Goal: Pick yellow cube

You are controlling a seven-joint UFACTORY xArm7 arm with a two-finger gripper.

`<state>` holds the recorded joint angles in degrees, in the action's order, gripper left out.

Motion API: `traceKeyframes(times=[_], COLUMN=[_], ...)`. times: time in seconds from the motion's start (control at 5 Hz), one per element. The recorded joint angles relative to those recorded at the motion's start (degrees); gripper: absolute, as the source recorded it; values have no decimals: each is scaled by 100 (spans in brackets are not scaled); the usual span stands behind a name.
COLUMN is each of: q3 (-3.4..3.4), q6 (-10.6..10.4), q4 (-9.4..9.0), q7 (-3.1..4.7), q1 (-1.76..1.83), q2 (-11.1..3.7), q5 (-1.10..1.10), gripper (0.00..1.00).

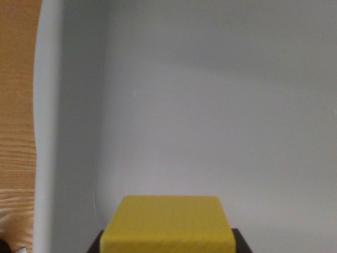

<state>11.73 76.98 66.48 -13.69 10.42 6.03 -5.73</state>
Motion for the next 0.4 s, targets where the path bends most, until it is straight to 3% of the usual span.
traceKeyframes(times=[0.2, 0.4], q3=[-3, -3], q6=[197, 197], q4=[111, 111], q7=[1, 1], q1=[-5, -5], q2=[87, 87], q5=[-12, -12], gripper=[100, 100])
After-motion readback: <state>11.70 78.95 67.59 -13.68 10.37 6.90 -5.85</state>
